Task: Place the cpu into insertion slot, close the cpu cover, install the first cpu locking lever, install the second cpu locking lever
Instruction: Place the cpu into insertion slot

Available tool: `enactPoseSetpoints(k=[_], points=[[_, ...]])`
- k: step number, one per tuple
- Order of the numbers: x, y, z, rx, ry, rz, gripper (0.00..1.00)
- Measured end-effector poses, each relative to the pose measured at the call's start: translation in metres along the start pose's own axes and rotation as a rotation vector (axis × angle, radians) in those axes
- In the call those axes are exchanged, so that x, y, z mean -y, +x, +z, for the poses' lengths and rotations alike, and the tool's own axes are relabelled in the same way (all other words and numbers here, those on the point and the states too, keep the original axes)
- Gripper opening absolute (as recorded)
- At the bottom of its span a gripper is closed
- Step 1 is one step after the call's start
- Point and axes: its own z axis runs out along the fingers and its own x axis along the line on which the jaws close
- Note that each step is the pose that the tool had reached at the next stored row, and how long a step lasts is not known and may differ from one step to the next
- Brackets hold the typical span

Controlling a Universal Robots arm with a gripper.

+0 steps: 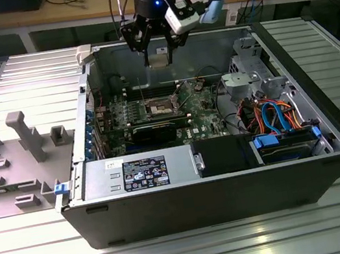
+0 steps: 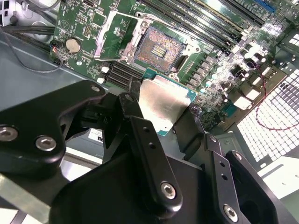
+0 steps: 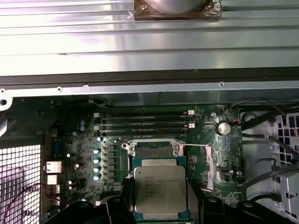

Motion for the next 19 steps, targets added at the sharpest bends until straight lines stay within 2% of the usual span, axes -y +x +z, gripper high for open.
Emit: enactPoseSetpoints(k=[19], points=[[0.0003, 0.0004, 0.0027, 0.0008, 0.0021, 0.008, 0.55]])
